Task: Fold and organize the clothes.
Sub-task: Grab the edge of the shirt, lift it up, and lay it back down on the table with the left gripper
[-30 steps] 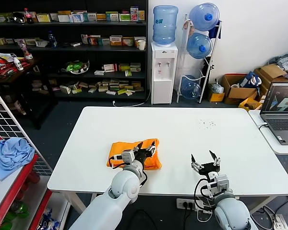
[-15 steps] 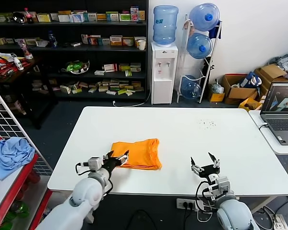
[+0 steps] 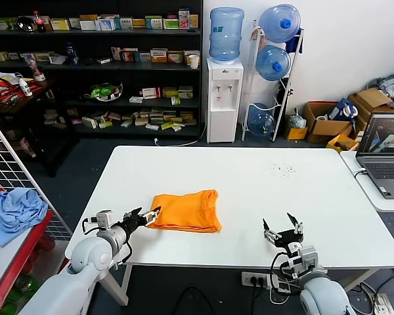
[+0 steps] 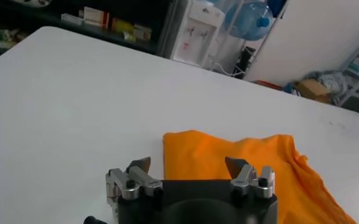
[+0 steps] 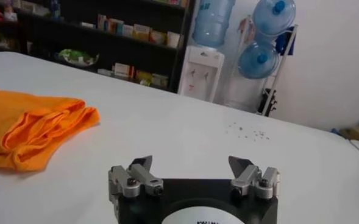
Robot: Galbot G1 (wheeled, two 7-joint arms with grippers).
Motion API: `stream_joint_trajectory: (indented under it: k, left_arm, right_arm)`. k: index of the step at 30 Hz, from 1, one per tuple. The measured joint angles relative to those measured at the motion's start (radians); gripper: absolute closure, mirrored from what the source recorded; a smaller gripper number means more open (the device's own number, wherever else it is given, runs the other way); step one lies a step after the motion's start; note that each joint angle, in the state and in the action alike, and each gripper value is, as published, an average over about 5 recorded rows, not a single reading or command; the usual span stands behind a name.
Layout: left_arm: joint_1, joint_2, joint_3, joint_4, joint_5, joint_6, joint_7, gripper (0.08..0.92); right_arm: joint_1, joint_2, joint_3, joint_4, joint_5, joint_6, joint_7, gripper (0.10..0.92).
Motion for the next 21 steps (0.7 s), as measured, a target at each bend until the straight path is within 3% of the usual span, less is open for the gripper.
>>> stream_joint_trajectory:
  k: [21]
  left_arm:
    - [-0.077, -0.059, 0.026, 0.15, 0.062, 0.031, 0.094, 0.177]
  right_arm:
    - [-0.001, -0.01, -0.001, 0.025, 0.02, -0.014, -0.001, 0.203]
